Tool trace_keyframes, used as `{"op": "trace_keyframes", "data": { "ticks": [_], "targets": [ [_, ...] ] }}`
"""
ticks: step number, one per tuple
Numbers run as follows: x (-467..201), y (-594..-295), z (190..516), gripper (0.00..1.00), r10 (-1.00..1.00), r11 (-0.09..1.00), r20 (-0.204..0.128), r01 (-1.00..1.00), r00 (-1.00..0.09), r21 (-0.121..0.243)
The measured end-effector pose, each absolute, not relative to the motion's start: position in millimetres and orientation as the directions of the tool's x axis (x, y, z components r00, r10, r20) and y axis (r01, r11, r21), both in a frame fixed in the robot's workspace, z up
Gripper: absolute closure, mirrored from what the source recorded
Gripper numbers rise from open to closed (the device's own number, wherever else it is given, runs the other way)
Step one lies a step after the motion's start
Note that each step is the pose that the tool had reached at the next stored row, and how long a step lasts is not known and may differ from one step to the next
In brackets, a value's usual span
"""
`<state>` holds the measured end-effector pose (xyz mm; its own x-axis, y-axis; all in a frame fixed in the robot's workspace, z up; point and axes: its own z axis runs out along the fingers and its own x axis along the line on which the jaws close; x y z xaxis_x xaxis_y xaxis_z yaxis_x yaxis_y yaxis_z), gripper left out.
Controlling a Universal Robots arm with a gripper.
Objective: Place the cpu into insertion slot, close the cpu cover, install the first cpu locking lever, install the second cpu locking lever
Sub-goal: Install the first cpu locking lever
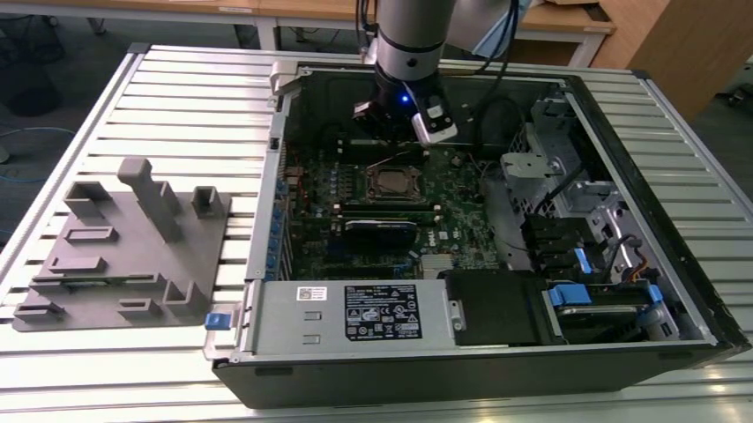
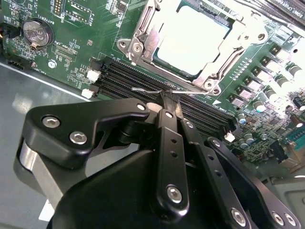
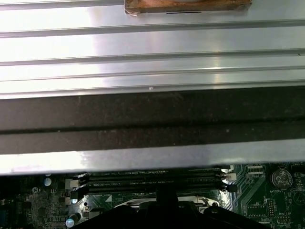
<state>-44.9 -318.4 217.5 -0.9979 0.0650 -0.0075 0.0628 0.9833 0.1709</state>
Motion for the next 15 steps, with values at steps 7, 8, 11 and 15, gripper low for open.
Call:
{"op": "trace_keyframes", "data": {
  "ticks": [7,8,11,15],
  "targets": [
    [-43.0,-318.3,216.9,0.89,0.065,0.983,-0.007,0.063,-0.998,0.171],
    [-42.3,-318.4,216.8,0.89,0.065,0.983,-0.007,0.063,-0.998,0.17],
    [-40.9,-318.4,215.9,0.89,0.065,0.983,-0.008,0.063,-0.998,0.17],
    [-40.8,-318.4,213.0,0.89,0.065,0.984,-0.007,0.063,-0.998,0.169]
  ]
}}
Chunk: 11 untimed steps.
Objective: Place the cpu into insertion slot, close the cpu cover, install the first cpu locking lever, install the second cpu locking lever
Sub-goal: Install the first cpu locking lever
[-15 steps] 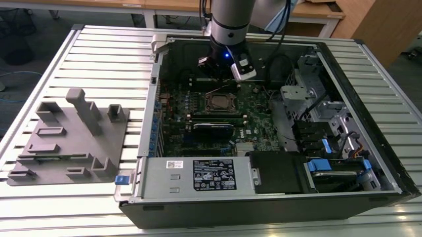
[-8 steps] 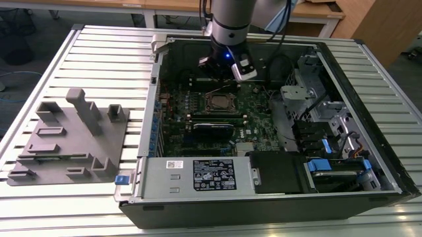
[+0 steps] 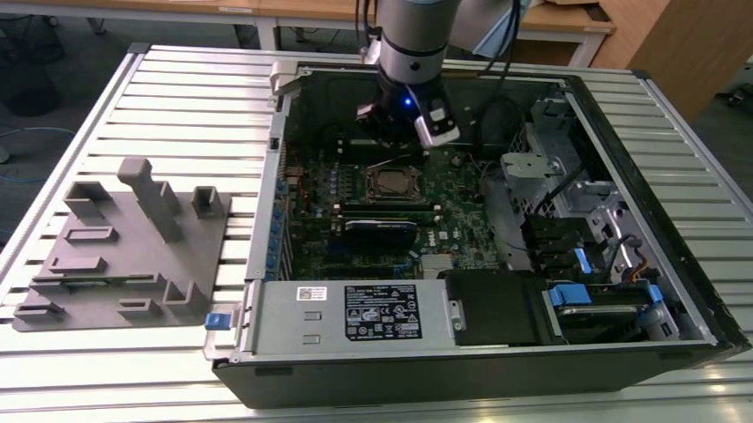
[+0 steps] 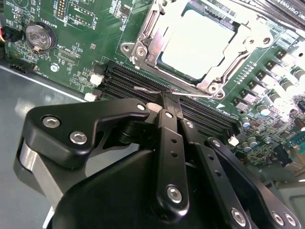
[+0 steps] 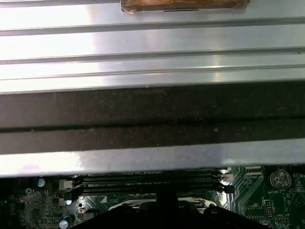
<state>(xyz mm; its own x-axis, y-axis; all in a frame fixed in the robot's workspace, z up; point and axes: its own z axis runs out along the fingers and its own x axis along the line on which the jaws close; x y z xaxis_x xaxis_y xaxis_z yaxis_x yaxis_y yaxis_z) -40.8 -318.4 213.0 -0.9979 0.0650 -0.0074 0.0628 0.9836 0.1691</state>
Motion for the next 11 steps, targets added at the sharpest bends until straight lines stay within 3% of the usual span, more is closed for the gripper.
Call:
{"op": "trace_keyframes", "data": {
  "ticks": [11],
  "targets": [
    [-36.9,-318.4,206.3,0.89,0.065,0.984,-0.008,0.063,-0.998,0.165]
  ]
}}
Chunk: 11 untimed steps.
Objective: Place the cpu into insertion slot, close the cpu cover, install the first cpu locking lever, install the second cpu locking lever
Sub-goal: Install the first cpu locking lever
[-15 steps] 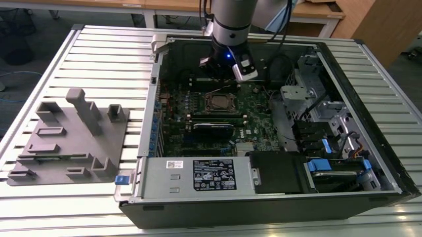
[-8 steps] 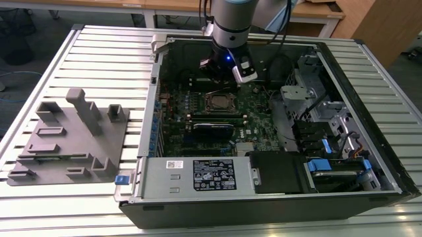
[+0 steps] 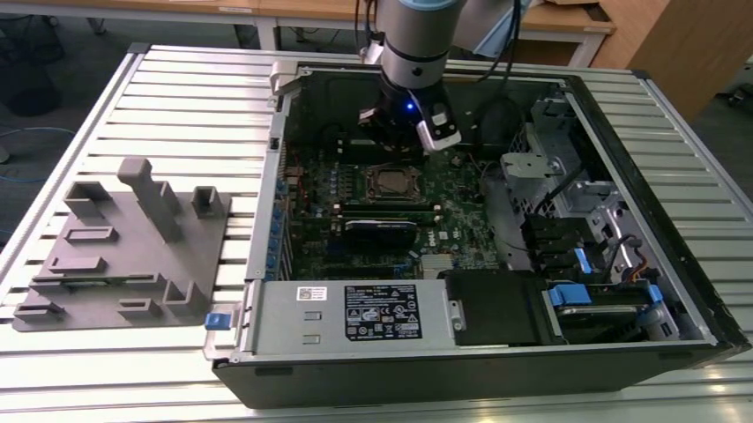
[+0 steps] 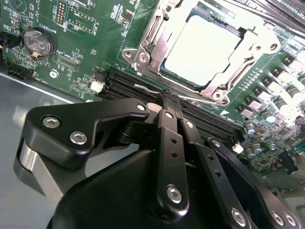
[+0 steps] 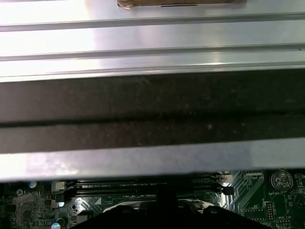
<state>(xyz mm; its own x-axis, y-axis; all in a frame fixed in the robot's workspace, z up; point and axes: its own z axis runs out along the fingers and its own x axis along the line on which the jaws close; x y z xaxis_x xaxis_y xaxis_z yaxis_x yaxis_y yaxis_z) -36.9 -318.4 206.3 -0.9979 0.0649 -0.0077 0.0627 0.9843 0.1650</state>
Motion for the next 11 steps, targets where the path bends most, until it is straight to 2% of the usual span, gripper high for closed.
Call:
{"op": "trace_keyframes", "data": {
  "ticks": [11],
  "targets": [
    [-32.7,-317.7,205.0,0.89,0.065,0.984,-0.008,0.063,-0.998,0.164]
  ]
}}
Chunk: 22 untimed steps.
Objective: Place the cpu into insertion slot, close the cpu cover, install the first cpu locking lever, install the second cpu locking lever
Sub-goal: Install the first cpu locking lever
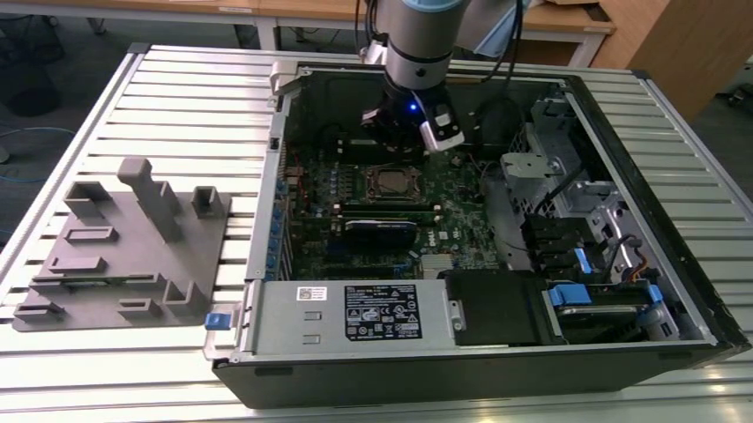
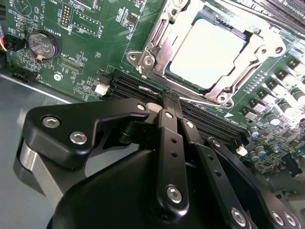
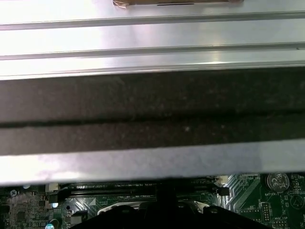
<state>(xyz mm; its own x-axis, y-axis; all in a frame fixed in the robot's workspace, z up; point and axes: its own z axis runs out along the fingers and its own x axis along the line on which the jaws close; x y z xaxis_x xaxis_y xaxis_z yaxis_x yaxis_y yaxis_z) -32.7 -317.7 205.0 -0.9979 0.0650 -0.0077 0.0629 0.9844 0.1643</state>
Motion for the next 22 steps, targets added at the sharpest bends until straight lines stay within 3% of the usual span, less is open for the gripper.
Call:
{"op": "trace_keyframes", "data": {
  "ticks": [22],
  "targets": [
    [-32.2,-315.9,204.1,0.89,0.107,0.981,-0.008,0.104,-0.994,0.164]
  ]
}}
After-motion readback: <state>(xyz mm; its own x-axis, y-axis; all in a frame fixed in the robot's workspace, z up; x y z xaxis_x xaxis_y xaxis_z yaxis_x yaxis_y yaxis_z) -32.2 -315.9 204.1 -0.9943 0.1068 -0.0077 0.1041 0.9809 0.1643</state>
